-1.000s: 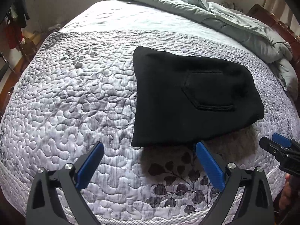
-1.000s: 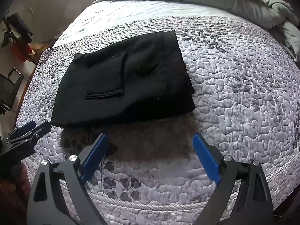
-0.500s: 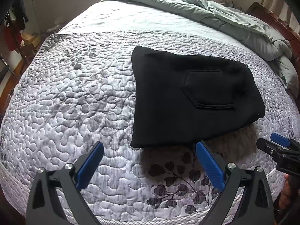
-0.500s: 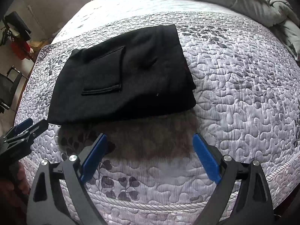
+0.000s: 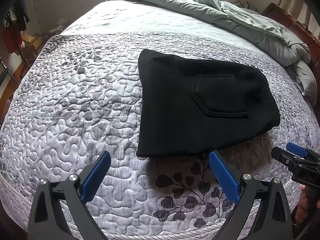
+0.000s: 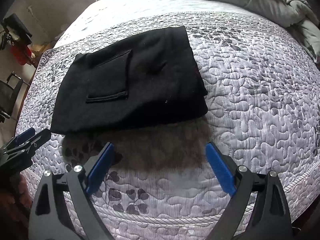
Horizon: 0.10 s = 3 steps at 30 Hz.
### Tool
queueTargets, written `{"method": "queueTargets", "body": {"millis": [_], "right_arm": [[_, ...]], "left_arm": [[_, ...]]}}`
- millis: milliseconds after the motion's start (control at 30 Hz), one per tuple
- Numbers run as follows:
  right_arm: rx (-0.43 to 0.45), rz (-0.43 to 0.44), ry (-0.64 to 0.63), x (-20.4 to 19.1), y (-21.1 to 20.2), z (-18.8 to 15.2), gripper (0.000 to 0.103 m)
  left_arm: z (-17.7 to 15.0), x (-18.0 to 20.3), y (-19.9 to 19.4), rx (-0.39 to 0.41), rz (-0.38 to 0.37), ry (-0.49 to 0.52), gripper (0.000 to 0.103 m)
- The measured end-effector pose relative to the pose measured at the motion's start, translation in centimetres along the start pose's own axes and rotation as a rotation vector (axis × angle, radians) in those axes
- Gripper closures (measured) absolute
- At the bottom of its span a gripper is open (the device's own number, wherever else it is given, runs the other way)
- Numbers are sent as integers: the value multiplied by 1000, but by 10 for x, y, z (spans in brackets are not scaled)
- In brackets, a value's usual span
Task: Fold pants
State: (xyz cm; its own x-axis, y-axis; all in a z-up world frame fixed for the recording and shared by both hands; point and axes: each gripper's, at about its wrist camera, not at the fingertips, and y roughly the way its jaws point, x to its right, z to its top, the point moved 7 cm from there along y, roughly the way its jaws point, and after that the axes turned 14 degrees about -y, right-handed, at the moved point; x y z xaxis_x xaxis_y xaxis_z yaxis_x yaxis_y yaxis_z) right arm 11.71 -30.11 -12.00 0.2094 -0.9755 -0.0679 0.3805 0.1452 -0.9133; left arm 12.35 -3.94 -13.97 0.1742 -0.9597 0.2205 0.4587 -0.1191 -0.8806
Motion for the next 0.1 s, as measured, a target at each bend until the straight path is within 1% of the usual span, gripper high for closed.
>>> {"method": "queueTargets", "body": {"millis": [100], "right_arm": [[2, 0, -1, 0, -2, 1, 11]], "left_arm": [[0, 1, -2, -1, 0, 5, 4]]}}
